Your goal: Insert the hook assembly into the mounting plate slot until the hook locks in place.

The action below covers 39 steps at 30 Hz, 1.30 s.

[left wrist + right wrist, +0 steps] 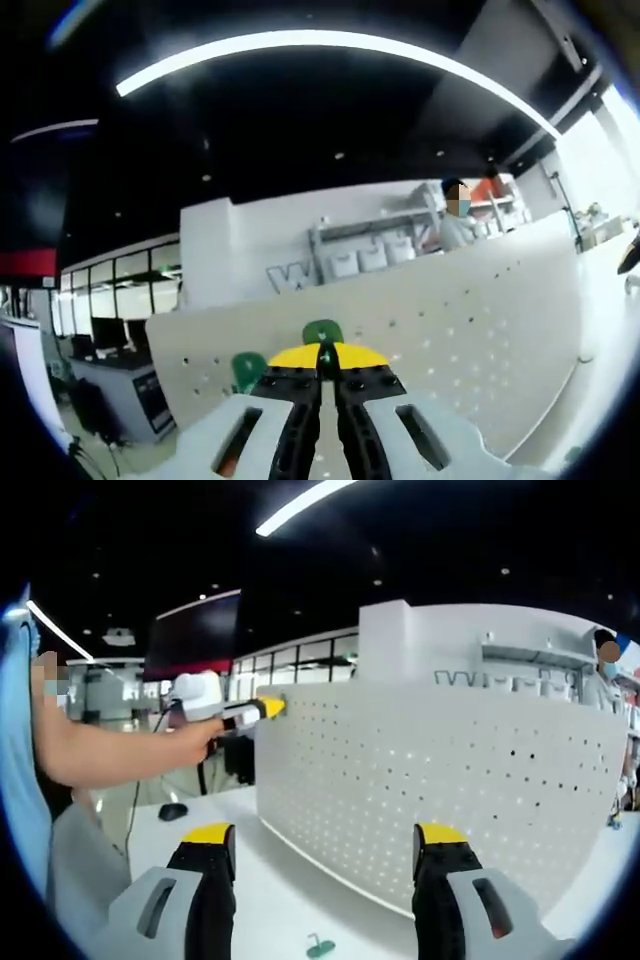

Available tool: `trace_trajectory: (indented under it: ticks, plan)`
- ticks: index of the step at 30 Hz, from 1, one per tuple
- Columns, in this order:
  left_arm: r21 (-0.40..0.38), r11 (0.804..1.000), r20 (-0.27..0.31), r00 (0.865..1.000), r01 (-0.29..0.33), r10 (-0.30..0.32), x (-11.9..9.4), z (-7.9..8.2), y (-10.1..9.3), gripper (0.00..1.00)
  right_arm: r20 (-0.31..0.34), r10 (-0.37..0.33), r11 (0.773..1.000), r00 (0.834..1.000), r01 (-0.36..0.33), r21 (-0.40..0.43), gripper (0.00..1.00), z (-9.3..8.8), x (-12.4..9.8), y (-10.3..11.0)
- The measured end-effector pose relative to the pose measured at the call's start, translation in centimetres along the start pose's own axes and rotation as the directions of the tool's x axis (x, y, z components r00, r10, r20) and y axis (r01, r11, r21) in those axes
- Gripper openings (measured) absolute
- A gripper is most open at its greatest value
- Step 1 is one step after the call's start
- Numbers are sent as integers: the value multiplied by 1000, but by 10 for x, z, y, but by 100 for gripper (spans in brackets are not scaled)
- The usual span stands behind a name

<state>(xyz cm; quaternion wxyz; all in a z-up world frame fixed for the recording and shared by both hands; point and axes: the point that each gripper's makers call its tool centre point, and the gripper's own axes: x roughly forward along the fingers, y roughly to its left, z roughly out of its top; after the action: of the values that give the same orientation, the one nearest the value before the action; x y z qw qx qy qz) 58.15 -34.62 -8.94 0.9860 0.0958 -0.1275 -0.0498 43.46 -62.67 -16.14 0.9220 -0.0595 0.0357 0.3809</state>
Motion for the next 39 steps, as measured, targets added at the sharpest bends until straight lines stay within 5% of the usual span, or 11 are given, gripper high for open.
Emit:
trace_trajectory:
  ticks: [39]
  plan:
    - [54, 999, -18, 1000, 3, -2, 3, -9, -2, 3, -22, 7, 1000, 1000, -7, 3, 69, -7, -1, 1]
